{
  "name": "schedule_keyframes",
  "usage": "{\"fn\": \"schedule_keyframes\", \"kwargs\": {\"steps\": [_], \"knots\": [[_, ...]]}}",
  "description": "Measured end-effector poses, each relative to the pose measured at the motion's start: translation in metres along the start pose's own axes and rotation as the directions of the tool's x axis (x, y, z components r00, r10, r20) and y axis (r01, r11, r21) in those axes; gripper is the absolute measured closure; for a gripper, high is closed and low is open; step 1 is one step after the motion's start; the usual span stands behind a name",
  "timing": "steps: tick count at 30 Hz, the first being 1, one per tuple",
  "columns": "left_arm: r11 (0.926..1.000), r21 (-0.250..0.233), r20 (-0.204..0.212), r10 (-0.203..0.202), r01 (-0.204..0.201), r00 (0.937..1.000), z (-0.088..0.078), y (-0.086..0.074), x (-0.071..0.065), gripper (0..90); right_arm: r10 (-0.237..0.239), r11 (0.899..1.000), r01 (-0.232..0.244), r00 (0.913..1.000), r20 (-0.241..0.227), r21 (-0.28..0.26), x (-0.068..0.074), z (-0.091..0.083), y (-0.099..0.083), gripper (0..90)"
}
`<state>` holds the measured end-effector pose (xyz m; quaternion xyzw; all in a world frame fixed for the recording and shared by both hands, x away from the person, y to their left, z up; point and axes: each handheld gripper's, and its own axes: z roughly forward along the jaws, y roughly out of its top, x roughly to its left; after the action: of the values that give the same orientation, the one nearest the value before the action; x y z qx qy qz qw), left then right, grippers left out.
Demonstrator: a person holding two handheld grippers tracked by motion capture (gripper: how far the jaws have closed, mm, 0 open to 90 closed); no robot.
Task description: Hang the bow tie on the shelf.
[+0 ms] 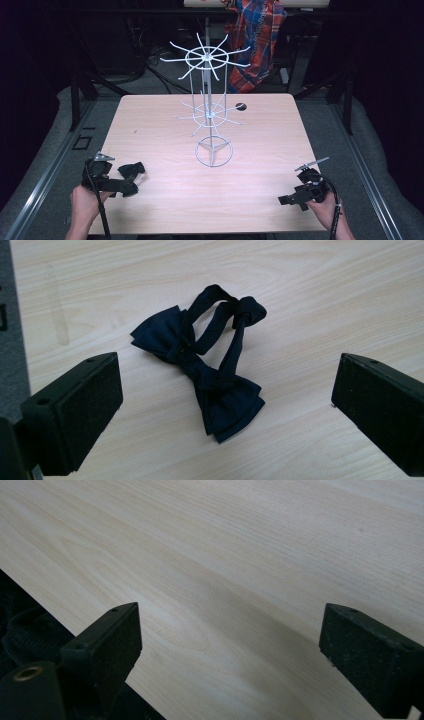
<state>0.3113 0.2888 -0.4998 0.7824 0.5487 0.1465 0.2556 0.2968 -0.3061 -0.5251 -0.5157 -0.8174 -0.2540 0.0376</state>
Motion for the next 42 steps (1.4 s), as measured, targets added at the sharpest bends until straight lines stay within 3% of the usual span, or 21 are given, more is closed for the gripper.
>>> {"fn": "schedule_keyframes", "kwargs": {"steps": [3,5,6,9,10,16,17,18,19,20,21,25,26,27,35,37,38,41,42], "knots": [[1.0,0.0,0.009,-0.001,0.001,1.0,0.004,0.001,0.0,0.0,0.0,1.0,0.0,1.0,0.01,-0.008,-0.001,-0.002,-0.001,5.3],[0.9998,0.009,0.008,0.02,-0.02,0.9998,0.005,0.001,0.0,0.0,0.002,1.0,-0.001,0.9994,0.035,-0.025,0.0,-0.003,0.0,1.5],[0.9996,0.009,0.013,0.027,-0.027,0.9996,0.005,0.001,0.001,0.0,-0.018,1.0,0.018,0.9967,0.079,-0.003,0.0,-0.005,0.002,0.5],[0.9994,0.003,0.023,0.034,-0.034,0.9992,0.004,0.0,0.002,0.0,-0.018,1.0,0.019,0.9978,0.064,-0.007,0.002,-0.001,0.004,0.0],[0.9994,0.001,0.027,0.033,-0.034,0.9991,0.004,-0.001,0.002,0.0,-0.042,0.999,0.041,0.995,0.09,0.017,0.003,-0.002,0.006,0.0],[0.9995,0.007,0.03,0.029,-0.029,0.9991,0.002,-0.002,0.005,0.0,-0.055,0.998,0.055,0.9975,0.045,0.009,0.008,0.004,0.013,0.5],[0.9995,0.007,0.03,0.029,-0.029,0.9991,0.002,-0.002,0.005,0.0,-0.055,0.998,0.055,0.9975,0.045,0.009,0.008,0.004,0.013,0.5],[0.9995,0.006,0.029,0.03,-0.03,0.9991,0.002,-0.002,0.005,0.0,-0.066,0.998,0.064,0.9948,0.077,0.025,0.008,0.002,0.015,0.9],[0.9995,0.005,0.031,0.031,-0.031,0.9991,0.002,-0.002,0.005,0.0,-0.043,0.999,0.043,0.9988,0.024,0.004,0.008,0.007,0.015,1.8],[0.9995,0.007,0.033,0.03,-0.031,0.999,0.002,-0.002,0.005,0.0,-0.043,0.999,0.043,0.9988,0.024,0.004,0.008,0.007,0.015,1.8],[0.9995,0.007,0.032,0.029,-0.03,0.9991,0.002,-0.002,0.005,0.0,-0.06,0.998,0.058,0.9962,0.063,0.026,0.008,0.004,0.016,1.9],[0.9992,0.02,0.047,0.033,-0.034,0.9983,0.003,-0.003,0.005,0.0,-0.057,0.998,0.056,0.9968,0.055,0.026,0.01,0.006,0.018,2.8],[0.9992,0.021,0.05,0.033,-0.035,0.9982,0.004,-0.003,0.004,0.0,-0.045,0.999,0.045,0.999,0.008,0.013,0.01,0.009,0.018,3.1],[0.999,0.024,0.053,0.038,-0.039,0.9979,0.004,-0.002,0.003,0.0,-0.059,0.998,0.058,0.9964,0.06,0.031,0.01,0.007,0.019,3.3],[0.9972,0.037,0.044,0.064,-0.065,0.997,0.011,0.005,-0.005,0.0,-0.043,0.999,0.043,0.999,0.014,0.021,0.011,0.011,0.017,4.1],[0.9969,0.04,0.028,0.066,-0.067,0.9974,0.015,0.01,-0.008,0.0,-0.034,0.999,0.032,0.9983,0.048,0.036,0.013,0.012,0.017,4.2],[0.997,0.044,0.022,0.064,-0.065,0.9977,0.017,0.012,-0.009,0.0,-0.05,0.997,0.047,0.9981,0.035,0.058,0.012,0.011,0.018,4.2],[0.9975,0.043,0.0,0.057,-0.057,0.9984,0.024,0.017,-0.011,0.0,-0.053,0.998,0.051,0.9979,0.038,0.044,0.013,0.011,0.019,4.4],[0.9975,0.043,-0.004,0.056,-0.056,0.9984,0.025,0.018,-0.011,0.0,-0.061,0.997,0.057,0.9963,0.061,0.059,0.014,0.01,0.02,4.4]]}}
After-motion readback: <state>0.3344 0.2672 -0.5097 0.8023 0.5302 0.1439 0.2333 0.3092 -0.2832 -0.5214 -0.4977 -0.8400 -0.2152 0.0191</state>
